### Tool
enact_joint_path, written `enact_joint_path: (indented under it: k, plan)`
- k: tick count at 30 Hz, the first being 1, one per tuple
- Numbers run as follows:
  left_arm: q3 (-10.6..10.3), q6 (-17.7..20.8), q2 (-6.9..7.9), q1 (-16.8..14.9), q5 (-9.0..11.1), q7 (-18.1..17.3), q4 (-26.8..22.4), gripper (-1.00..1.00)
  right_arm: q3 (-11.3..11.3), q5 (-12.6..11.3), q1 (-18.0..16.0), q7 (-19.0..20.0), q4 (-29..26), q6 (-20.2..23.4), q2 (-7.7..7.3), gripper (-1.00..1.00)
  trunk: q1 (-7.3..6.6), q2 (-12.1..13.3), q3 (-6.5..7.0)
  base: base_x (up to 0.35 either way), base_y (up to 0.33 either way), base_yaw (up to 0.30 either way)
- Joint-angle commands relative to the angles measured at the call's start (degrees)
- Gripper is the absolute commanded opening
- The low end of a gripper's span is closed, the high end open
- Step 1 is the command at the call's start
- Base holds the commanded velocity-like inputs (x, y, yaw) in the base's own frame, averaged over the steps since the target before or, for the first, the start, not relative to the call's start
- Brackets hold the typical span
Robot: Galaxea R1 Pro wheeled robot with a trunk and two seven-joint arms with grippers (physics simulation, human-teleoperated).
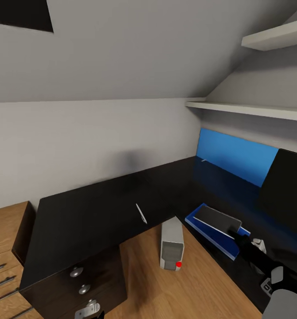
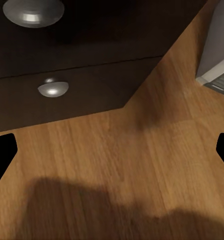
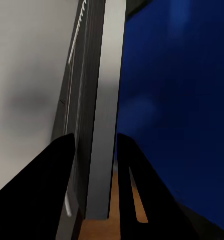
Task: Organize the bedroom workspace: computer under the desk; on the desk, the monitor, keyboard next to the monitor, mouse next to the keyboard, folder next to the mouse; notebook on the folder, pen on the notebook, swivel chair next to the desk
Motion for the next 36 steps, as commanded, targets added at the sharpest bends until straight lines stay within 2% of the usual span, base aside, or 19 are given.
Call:
enact_joint_path:
  k: [1,9,16,36]
  plan:
    - [0.5,-0.16,-0.04,-0.04,-0.56,-0.26,-0.02,1.0,-0.4,0.57,-0.11,0.47,-0.05,0.15,0.02,-1.0,0.0,-0.04,-0.06,0.001,0.0,0.0]
    - [0.5,-0.17,-0.04,-0.04,-0.56,-0.24,-0.01,1.0,-0.39,0.59,-0.11,-0.04,-0.1,-1.03,0.13,-1.0,0.0,-0.04,-0.06,0.0,0.0,0.0]
    - [0.5,-0.17,-0.04,-0.04,-0.56,-0.24,-0.01,1.0,-0.3,0.51,-0.11,-3.08,-0.07,-4.54,0.37,-1.0,0.0,-0.04,-0.06,0.0,0.0,0.0]
    - [0.5,-0.24,-0.04,-0.04,-0.56,-0.25,-0.01,1.0,-0.18,0.72,-0.11,-3.78,0.09,-5.11,0.51,-1.0,0.0,-0.04,-0.06,0.0,0.028,0.0]
